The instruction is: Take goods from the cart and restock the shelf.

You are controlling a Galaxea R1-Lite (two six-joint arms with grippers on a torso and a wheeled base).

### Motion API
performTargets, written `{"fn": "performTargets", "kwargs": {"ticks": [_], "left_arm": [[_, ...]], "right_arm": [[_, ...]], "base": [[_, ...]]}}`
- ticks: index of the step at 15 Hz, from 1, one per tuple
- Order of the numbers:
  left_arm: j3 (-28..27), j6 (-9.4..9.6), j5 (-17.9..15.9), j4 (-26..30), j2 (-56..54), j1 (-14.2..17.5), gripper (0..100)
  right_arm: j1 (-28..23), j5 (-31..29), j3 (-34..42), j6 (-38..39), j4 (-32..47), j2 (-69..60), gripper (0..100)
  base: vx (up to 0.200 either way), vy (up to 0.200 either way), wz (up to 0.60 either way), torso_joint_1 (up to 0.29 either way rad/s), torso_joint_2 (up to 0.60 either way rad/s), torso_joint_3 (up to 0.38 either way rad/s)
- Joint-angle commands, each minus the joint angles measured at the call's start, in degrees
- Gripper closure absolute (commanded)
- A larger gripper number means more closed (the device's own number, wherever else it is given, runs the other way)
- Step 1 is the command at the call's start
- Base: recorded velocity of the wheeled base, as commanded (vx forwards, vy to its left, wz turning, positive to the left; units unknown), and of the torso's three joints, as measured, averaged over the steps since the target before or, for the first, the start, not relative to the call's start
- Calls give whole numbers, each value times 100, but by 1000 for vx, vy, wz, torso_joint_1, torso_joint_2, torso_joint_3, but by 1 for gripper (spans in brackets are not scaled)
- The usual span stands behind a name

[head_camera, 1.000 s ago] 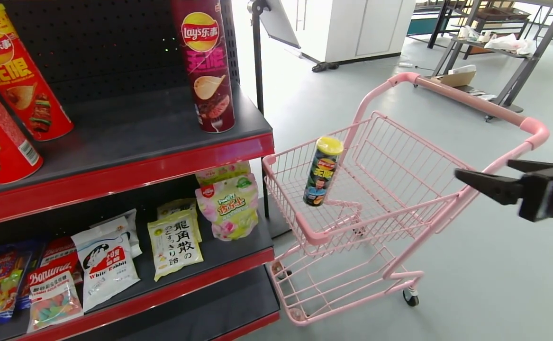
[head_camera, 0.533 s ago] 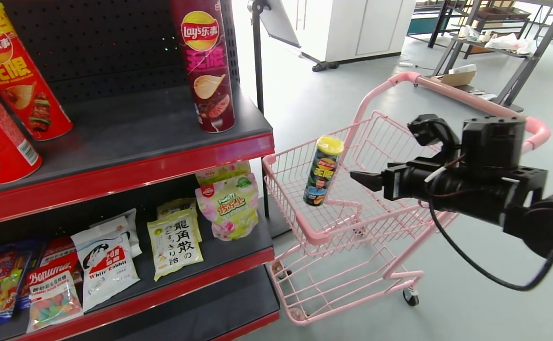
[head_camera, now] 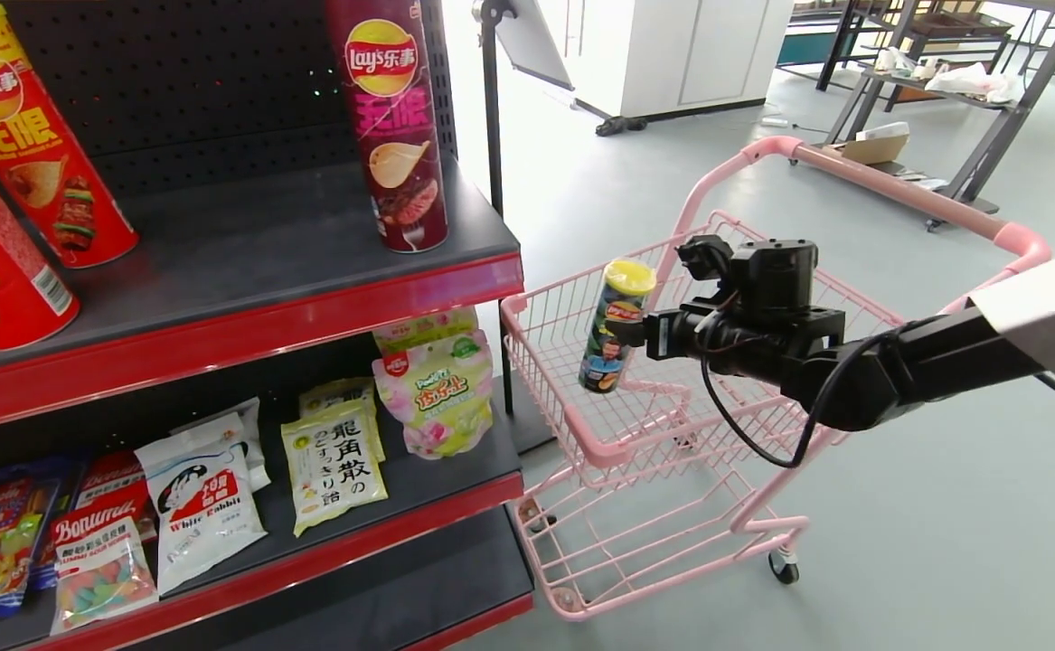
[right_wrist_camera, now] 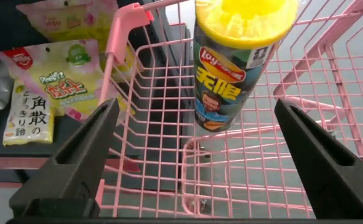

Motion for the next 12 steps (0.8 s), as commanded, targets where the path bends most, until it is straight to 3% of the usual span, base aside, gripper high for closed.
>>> {"fn": "performTargets", "kwargs": {"ticks": [1,12], "left_arm": [[-4,-1,-1,-1,77,-1,0],[40,-1,26,8,95,8,0]], "right_arm": [[-22,-34,-329,75,-3,441,0],[-163,-552,-1894,479,14,1522,0]], "base": [[0,0,0,0,0,0],[0,0,0,0,0,0]]}}
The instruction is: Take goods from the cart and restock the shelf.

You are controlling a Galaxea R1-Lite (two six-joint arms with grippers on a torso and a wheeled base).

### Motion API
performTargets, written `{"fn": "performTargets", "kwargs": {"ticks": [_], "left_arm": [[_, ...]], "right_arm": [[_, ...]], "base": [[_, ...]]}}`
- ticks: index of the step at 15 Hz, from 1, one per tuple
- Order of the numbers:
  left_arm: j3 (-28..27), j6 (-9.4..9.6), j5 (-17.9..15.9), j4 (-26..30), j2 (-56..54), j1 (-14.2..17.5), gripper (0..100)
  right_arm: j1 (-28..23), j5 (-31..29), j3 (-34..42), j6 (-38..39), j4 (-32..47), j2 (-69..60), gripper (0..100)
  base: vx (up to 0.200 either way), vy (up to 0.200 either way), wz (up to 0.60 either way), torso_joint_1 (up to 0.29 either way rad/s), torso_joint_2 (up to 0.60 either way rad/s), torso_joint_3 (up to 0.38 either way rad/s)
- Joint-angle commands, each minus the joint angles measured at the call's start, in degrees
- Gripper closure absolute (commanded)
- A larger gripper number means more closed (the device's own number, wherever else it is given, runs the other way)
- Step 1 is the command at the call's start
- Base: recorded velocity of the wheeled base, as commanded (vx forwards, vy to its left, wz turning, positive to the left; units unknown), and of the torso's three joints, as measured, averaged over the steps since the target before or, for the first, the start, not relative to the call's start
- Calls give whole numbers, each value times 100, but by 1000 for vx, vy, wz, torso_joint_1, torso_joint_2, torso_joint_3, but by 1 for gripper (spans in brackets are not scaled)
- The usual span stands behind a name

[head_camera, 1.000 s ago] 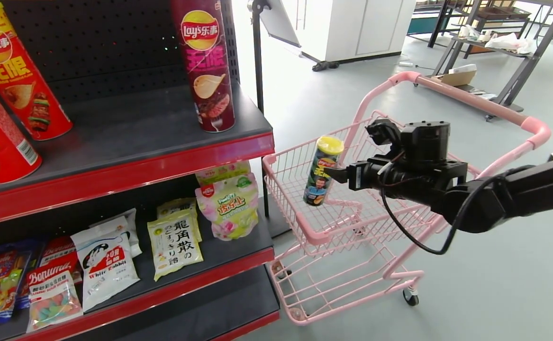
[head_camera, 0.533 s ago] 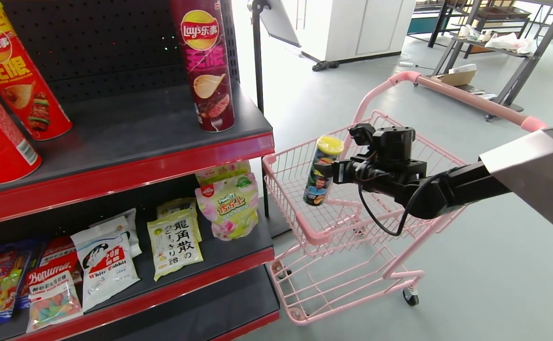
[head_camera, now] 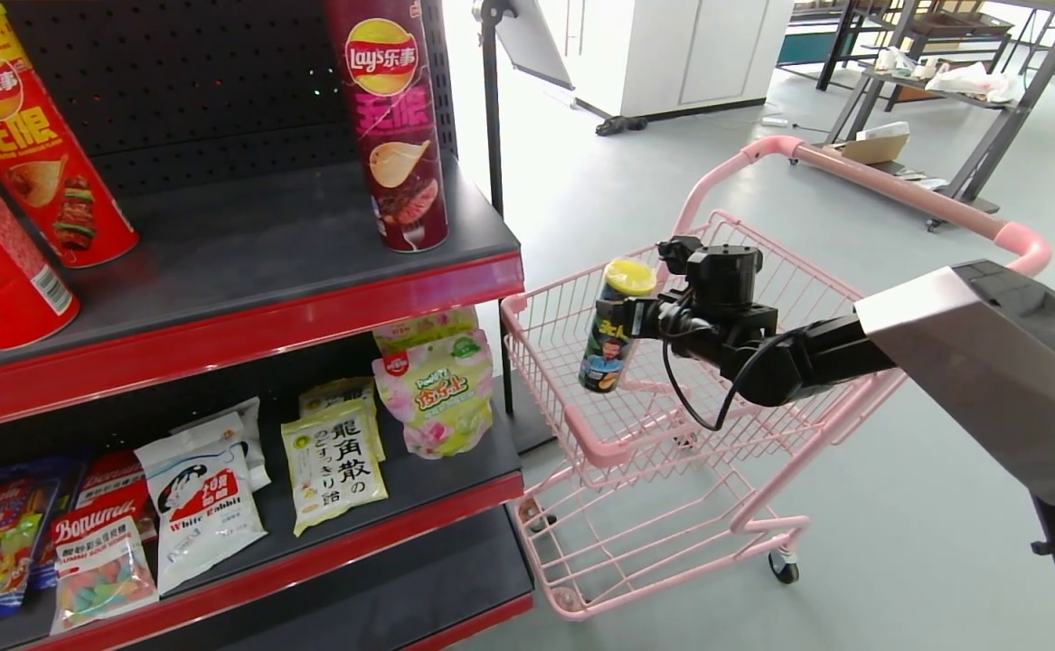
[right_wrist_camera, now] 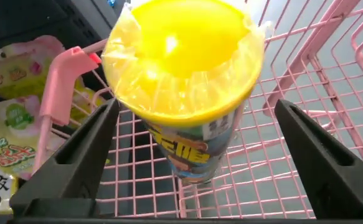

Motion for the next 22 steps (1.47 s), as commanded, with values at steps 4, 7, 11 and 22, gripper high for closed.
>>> {"fn": "performTargets", "kwargs": {"ticks": [4,7,11,22], "left_arm": [[-31,-1,4,-1,15,-1,0],[-48,-1,30,8,15,8,0],[-48,-1,30,8,15,8,0],[-92,8,-5,-1,-47,17,0]], "right_arm": [[-34,-80,-361,71,12,299,0],[-87,-98,-616,71,21,449,0],[-69,-98,-713,71,30,537,100],[80,43,1414,-781,566,-2935,100]], "base": [[0,0,0,0,0,0],[0,0,0,0,0,0],[0,0,0,0,0,0],[0,0,0,0,0,0]]}}
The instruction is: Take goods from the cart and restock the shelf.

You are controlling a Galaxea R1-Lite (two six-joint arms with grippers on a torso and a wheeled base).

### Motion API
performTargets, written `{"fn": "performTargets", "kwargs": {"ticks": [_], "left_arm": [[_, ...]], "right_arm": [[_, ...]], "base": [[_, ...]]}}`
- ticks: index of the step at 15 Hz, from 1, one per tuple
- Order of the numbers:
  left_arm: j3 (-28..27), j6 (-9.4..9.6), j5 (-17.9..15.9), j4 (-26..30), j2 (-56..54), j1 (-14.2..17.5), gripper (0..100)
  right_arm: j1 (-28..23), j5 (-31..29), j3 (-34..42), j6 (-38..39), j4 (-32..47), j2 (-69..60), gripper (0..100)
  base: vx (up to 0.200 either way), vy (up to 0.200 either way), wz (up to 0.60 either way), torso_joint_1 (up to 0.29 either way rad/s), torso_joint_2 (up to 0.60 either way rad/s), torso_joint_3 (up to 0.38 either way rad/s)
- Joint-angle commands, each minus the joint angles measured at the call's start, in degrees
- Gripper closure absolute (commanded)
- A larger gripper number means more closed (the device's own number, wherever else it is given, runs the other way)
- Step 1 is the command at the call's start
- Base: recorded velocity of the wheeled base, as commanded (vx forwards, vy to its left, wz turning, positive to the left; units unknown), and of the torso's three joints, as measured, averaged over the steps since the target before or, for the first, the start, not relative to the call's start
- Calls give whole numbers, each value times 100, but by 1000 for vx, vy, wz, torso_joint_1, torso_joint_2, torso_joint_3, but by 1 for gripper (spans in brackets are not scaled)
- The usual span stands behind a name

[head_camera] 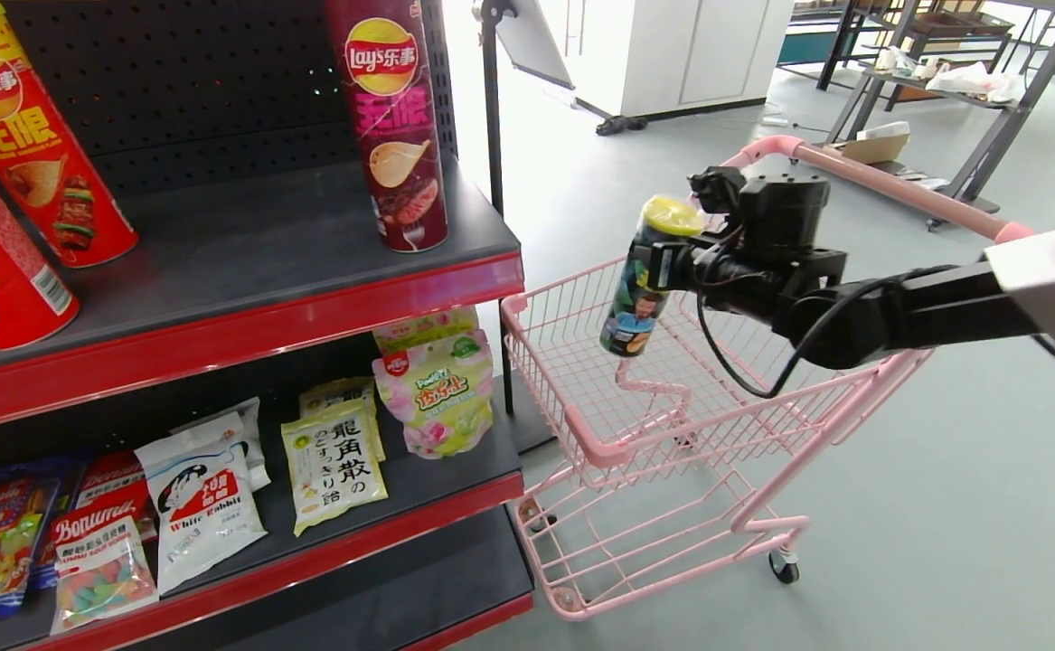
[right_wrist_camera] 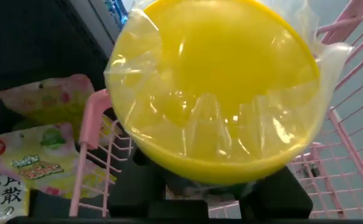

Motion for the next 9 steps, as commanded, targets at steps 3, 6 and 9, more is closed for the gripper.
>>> {"fn": "performTargets", "kwargs": {"ticks": [3,6,9], "left_arm": [[-40,96,32,8,-33,1,0],[-102,403,6,-18,117,1,0],[-102,412,-319,-229,170,-8,0]], "right_arm": [[242,56,2588,-326,1526,-3898,100],[365,-76,3063,-985,3205,-5524,100],[681,-146,4196,-994,3434,-6675,100]], "base": [[0,0,0,0,0,0],[0,0,0,0,0,0],[0,0,0,0,0,0]]}}
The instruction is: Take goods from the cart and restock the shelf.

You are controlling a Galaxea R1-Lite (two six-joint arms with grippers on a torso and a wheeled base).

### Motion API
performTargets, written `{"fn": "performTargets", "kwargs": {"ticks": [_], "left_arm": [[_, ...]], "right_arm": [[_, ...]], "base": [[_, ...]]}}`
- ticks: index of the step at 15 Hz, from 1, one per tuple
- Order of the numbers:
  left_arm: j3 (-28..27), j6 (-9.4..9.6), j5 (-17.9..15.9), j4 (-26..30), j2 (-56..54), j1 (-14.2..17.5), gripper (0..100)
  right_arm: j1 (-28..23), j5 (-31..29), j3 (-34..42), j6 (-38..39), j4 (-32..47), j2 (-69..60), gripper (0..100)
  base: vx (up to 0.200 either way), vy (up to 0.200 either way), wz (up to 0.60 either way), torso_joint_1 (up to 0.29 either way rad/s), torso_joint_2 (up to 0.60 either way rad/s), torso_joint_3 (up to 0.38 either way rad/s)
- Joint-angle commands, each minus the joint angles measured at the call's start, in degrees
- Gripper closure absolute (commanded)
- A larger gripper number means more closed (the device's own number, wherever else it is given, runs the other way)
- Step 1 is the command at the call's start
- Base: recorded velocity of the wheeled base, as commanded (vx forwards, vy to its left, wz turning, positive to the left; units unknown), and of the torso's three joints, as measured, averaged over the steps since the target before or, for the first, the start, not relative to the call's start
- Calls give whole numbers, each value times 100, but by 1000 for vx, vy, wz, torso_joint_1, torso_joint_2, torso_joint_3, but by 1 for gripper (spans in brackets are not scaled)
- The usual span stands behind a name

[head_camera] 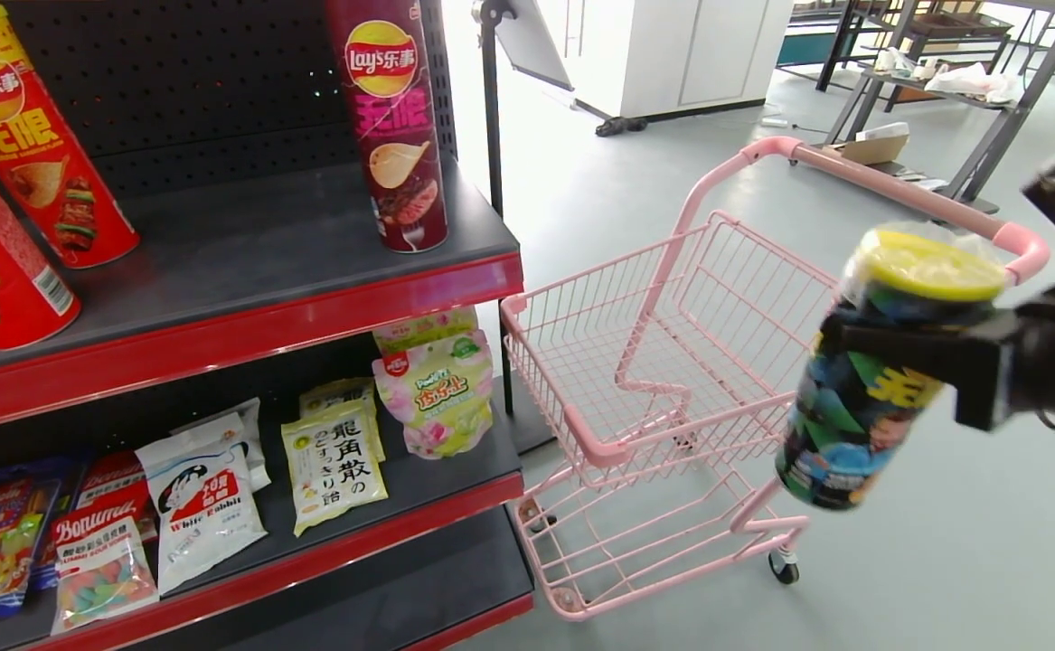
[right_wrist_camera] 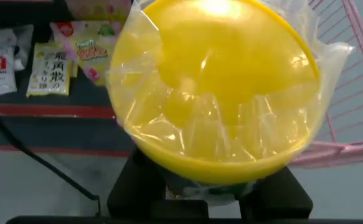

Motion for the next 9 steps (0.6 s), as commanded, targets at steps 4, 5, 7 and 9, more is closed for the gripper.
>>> {"fn": "performTargets", "kwargs": {"ticks": [4,5,7,9], "left_arm": [[12,274,41,-27,136,6,0],[20,318,41,-27,136,6,0],[29,353,41,-27,136,6,0],[29,371,41,-27,118,6,0]], "right_arm": [[-174,-369,1161,-129,352,-1825,100],[-227,-378,1170,-129,361,-1869,100],[-315,-378,1161,-147,361,-1957,100],[-367,-387,1170,-182,361,-1966,100]], "base": [[0,0,0,0,0,0],[0,0,0,0,0,0],[0,0,0,0,0,0],[0,0,0,0,0,0]]}}
